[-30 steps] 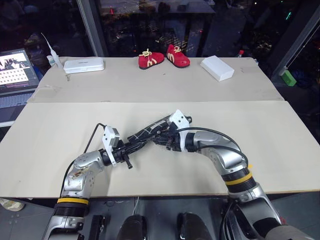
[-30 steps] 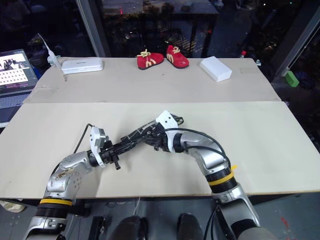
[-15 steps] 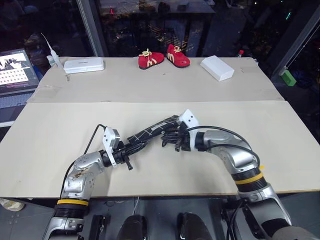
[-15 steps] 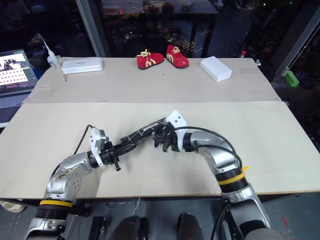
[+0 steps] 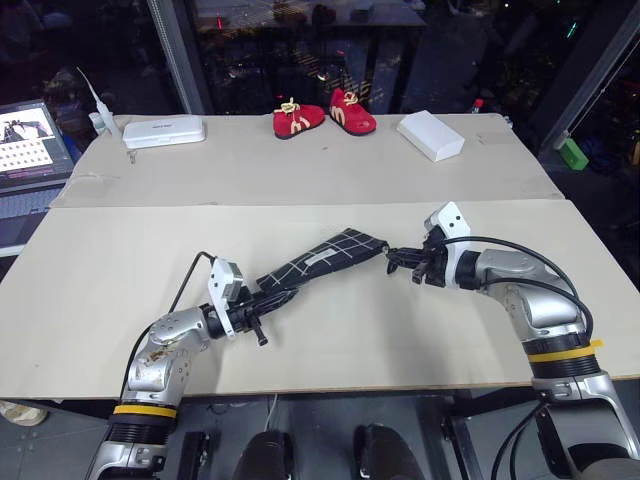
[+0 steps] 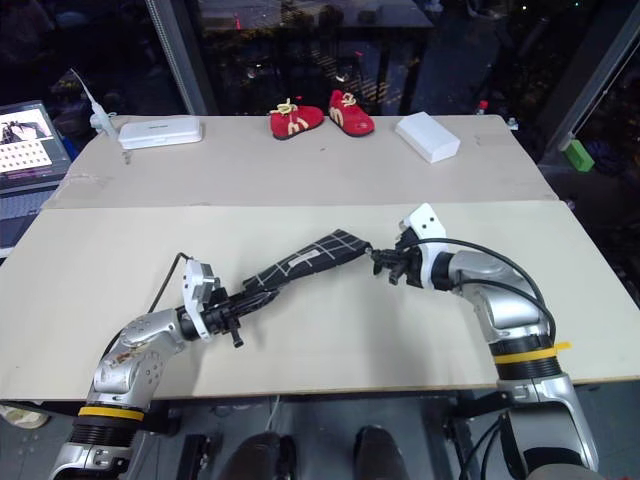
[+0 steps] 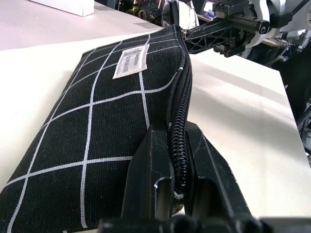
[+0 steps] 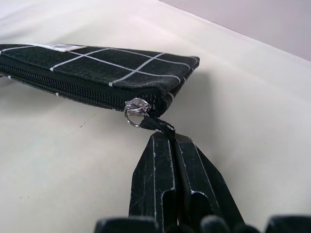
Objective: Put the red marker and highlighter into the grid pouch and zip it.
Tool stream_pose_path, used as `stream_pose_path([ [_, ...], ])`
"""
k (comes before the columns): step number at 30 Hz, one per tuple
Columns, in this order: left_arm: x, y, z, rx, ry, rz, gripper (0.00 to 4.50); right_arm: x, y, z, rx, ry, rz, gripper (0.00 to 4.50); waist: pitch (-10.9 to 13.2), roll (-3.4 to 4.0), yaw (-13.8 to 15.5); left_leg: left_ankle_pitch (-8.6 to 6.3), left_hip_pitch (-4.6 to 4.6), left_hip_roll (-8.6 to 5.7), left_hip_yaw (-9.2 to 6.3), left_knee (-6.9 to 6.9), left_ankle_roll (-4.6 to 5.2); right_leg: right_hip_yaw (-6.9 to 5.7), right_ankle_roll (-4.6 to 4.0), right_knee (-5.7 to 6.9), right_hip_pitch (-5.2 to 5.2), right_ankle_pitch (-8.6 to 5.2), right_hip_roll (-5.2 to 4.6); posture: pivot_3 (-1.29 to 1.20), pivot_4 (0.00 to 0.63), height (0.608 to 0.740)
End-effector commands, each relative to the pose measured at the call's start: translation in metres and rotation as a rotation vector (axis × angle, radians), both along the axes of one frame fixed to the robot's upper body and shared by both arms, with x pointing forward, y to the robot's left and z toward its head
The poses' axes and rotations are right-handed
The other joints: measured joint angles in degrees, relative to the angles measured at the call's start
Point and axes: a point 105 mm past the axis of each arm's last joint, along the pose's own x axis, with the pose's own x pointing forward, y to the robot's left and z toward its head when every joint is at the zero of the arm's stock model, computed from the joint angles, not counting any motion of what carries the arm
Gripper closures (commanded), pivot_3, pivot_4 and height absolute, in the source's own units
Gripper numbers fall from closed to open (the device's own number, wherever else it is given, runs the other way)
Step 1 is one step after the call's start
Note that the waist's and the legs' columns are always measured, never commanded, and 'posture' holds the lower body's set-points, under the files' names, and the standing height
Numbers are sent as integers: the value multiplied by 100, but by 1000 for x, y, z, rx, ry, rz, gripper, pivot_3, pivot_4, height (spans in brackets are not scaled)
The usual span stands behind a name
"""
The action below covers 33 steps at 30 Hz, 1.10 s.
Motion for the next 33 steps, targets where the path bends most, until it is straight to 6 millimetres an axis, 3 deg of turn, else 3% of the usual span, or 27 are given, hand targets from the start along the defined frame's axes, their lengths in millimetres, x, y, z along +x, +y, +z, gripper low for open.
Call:
stream_pose_path([
  [1, -1, 6, 9, -7, -30, 13, 4500, 7, -16, 14, 15, -64, -73, 4464, 0, 0, 2, 0, 0, 0, 0, 0, 0, 0, 0, 0, 0, 0, 0, 0, 150, 740],
  [3, -1, 5, 9, -6, -30, 10, 4500, 9, -19, 15, 20, -73, -91, 4464, 0, 0, 3, 0, 0, 0, 0, 0, 0, 0, 0, 0, 0, 0, 0, 0, 150, 740],
  [5, 0, 5, 10, -7, -30, 9, 4500, 4, -17, 15, 41, -53, -63, 3843, 0, 0, 4, 0, 0, 0, 0, 0, 0, 0, 0, 0, 0, 0, 0, 0, 150, 740],
  [6, 0, 4, 10, -8, -30, 8, 4500, 1, -16, 15, 45, -45, -46, 3759, 0, 0, 7, 0, 0, 0, 0, 0, 0, 0, 0, 0, 0, 0, 0, 0, 150, 740],
  [8, 1, 4, 11, -10, -30, 10, 4500, -3, -18, 13, 40, -39, -42, 3088, 0, 0, 19, 0, -1, 0, 0, 0, 0, -1, 0, -2, 0, 0, -1, 0, 150, 740],
  [12, 0, 5, 12, 2, -31, -2, 4500, -10, -46, 15, 60, -16, -103, 1695, 0, 0, 27, 0, -3, 1, -1, 0, 0, -1, 0, -3, 0, 0, -1, 0, 150, 740],
  [18, -12, 4, 13, 48, -56, -74, 4500, -49, -83, 10, -7, 42, -63, 1695, 1, -1, 107, -2, -6, 0, -1, -1, 3, -3, 1, -11, 1, -1, -2, 0, 150, 740],
  [22, -21, 0, 14, 118, -154, -197, 4500, -80, -83, 12, -5, 74, 22, 1695, 1, -1, 115, -3, -5, 1, 0, -3, 4, -1, 1, -18, 2, -1, 0, 0, 150, 740],
  [27, -14, -5, 3, 228, -246, -312, 4500, -87, -78, 8, 7, 88, 3, 1695, 1, -1, 142, -2, 5, 5, 2, -2, 3, 11, 4, -32, 13, -4, 14, 0, 150, 740],
  [33, 16, -12, -9, 337, -325, -319, 4500, -85, -79, 2, -11, 94, -37, 1695, 0, -1, 157, -4, -21, 3, 1, -2, 6, 32, 0, -62, 8, 5, 35, 0, 150, 740],
])
